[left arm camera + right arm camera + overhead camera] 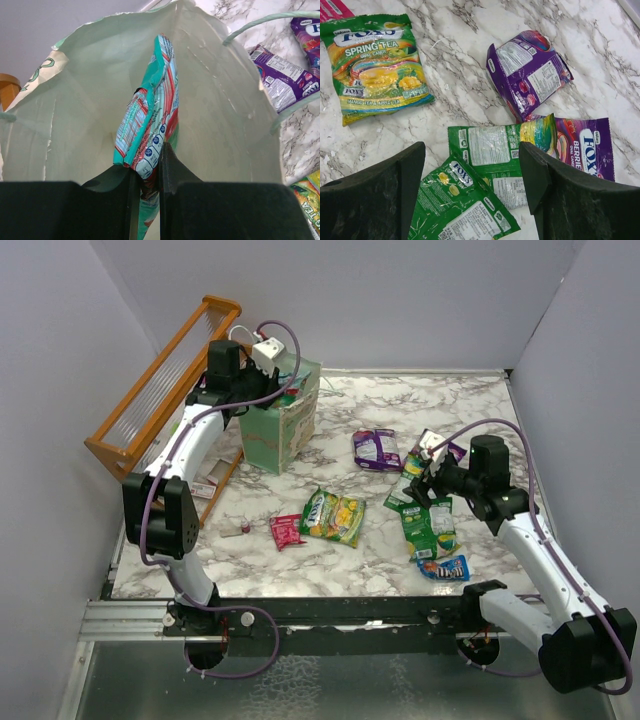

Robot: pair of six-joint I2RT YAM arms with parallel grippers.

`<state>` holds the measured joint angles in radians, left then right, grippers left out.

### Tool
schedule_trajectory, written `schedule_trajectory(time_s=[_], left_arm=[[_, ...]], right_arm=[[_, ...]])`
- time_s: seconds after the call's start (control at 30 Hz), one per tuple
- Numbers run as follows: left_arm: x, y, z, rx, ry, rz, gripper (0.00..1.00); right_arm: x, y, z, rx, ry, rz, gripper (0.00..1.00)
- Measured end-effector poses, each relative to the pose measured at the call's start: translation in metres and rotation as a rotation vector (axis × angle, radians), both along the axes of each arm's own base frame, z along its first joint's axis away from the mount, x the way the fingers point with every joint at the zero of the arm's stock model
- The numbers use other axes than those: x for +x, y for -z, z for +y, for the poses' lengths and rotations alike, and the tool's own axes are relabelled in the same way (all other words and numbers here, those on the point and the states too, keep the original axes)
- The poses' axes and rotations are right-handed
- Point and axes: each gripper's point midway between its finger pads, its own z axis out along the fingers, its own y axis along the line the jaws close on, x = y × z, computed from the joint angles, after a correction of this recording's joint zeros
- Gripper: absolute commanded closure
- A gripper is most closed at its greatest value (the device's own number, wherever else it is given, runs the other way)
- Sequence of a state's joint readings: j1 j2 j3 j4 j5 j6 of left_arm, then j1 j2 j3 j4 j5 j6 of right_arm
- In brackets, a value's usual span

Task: Place the snacks into the paper bag
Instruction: Place the snack in the paper bag.

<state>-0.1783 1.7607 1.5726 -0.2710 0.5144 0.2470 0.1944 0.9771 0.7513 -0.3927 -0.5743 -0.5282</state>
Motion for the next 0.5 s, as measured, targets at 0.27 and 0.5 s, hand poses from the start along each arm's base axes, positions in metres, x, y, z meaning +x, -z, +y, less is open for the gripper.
schedule_trajectory(time_s=[0.27,0.5], left_arm=[[0.001,0.002,0.002,0.011,-0.01,0.032,0.68],[0.004,-0.012,0.003,0.018,-0.015,-0.008,0.55]], right_arm=[[0.0,0.002,0.0,-0.001,0.0,0.006,0.23],[0.001,0.003,0.0,-0.002,0.0,0.01,0.22]])
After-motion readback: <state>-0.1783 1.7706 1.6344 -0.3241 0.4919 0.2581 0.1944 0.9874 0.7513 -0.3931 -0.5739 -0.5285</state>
